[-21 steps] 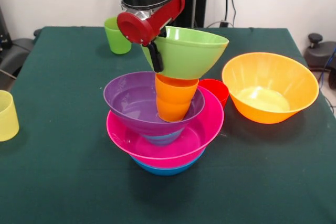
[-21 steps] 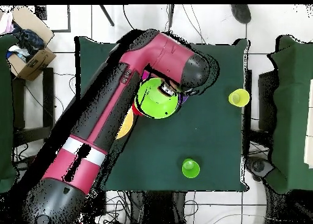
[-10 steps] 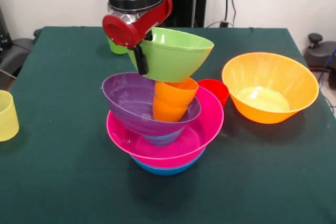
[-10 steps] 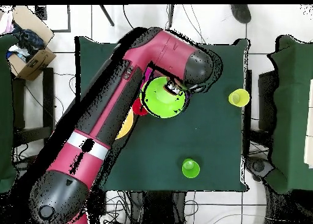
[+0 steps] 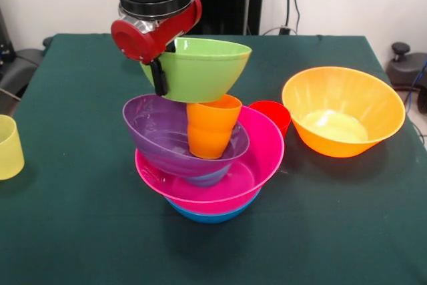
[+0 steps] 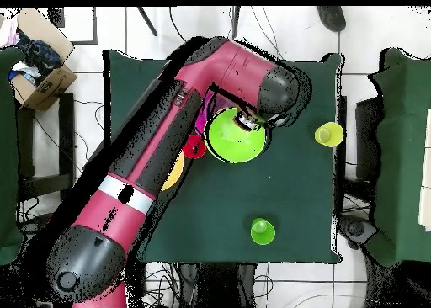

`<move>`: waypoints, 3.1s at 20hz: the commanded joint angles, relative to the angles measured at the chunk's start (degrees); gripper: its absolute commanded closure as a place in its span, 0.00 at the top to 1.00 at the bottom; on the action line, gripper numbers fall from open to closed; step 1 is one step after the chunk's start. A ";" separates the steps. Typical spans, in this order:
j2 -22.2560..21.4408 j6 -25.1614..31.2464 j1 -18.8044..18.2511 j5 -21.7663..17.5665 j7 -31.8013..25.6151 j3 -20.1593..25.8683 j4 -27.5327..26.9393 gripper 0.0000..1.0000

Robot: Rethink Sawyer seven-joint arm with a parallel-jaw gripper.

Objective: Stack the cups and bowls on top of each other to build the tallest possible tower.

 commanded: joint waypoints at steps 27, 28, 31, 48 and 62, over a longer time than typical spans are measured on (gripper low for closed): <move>2.97 -2.95 -1.24 4.19 10.85 1.20 -3.68 0.00; 2.61 -4.04 -0.64 3.95 10.56 1.16 -3.00 0.00; 2.10 -6.72 0.36 3.28 9.89 1.02 -1.61 0.00; 1.11 -14.70 3.42 1.32 7.62 -1.13 3.35 0.00; 1.84 -11.05 0.27 0.32 3.17 -5.59 -1.96 0.00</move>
